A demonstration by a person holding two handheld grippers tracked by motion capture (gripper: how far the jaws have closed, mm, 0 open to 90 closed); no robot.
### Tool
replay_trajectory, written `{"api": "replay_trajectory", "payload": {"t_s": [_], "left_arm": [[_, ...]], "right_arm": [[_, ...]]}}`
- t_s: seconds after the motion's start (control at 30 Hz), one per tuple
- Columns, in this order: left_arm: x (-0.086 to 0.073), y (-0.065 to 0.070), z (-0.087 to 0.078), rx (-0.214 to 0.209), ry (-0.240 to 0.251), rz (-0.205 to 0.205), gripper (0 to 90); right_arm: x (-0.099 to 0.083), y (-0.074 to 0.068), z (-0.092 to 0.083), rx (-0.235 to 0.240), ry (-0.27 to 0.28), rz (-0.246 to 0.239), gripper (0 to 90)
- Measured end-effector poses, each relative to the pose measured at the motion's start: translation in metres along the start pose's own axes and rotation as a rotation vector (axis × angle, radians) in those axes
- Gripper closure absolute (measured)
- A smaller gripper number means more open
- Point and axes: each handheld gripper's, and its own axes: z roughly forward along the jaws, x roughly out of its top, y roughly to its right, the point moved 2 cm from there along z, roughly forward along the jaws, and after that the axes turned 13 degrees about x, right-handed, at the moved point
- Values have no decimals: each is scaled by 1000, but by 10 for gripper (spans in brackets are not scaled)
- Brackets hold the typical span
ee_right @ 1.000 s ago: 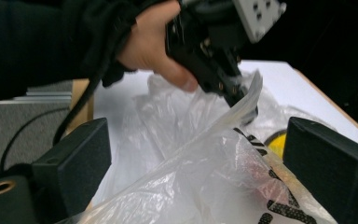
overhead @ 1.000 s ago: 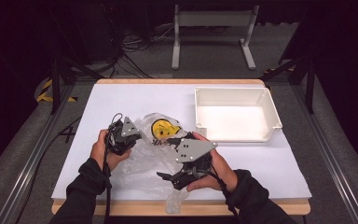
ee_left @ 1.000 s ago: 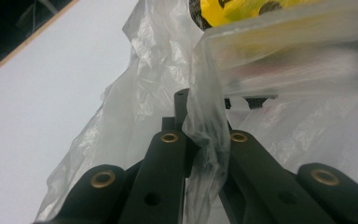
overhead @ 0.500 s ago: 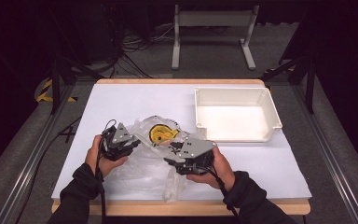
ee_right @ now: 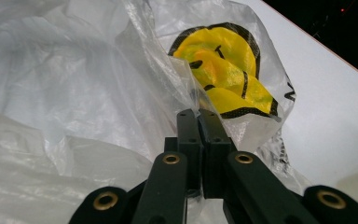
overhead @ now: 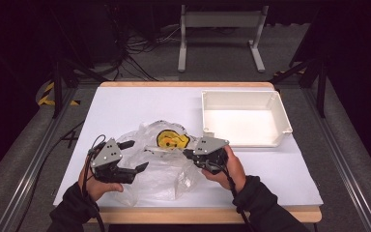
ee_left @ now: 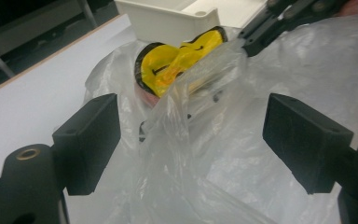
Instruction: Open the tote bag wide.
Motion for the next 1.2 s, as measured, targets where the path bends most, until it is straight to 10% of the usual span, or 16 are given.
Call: {"api": "replay_trajectory", "payload": {"t_s": [0.2, 0.6, 0.83, 1.2], "left_arm": [[-9, 23, 20, -2, -80, 37, 216], [-24, 48, 66, 15, -240, 117, 382], [-37, 54, 81, 23, -327, 181, 434], [-40, 46, 83, 1, -339, 129, 479]], "right_arm": [[-6, 3, 3, 1, -24, 15, 827], [-3, -14, -5, 85, 50, 24, 103], [2, -24, -4, 124, 98, 15, 58], [13, -35, -25, 151, 179, -13, 54]]}}
